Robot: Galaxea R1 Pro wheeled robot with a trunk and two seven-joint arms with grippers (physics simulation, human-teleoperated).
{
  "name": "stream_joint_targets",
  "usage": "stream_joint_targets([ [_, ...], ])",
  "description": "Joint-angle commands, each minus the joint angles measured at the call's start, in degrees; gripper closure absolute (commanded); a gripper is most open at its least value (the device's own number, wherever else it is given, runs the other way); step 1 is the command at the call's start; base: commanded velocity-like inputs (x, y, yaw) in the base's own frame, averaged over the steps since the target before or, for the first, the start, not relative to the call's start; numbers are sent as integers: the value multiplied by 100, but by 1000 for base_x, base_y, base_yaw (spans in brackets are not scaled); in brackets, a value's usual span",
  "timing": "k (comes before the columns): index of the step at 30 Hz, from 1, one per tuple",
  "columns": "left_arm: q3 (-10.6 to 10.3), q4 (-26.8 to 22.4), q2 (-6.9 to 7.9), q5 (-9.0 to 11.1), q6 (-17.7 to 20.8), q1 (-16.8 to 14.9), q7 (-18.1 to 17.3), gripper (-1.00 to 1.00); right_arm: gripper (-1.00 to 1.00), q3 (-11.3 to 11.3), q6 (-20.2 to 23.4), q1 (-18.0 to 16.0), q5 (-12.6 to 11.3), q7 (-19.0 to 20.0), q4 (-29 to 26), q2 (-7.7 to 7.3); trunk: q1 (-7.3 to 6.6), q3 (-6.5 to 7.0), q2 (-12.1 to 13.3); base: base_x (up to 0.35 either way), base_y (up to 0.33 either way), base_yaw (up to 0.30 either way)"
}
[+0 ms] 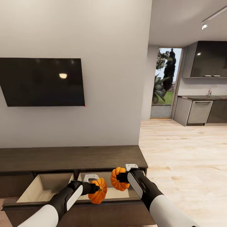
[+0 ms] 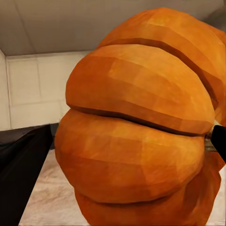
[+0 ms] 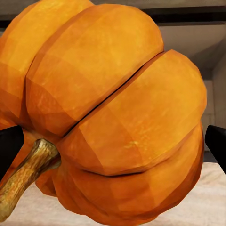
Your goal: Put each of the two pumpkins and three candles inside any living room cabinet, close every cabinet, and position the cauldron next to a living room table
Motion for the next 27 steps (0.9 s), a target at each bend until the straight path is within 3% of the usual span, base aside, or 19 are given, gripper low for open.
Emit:
stream_joint_targets([
  [1,-28,15,-14,25,74,-58,29,100,100,22,11,-6,-58,-51,-8,-3,0,-6,-5,0,0,0],
  [15,-36,27,-50,34,69,-175,73,100,100,28,11,-6,-58,-37,-8,-3,0,-6,-5,0,0,0],
  [27,-131,38,-50,32,-319,-176,67,100,100,27,11,-6,-58,-37,-8,-3,0,-6,-5,81,3,0],
])
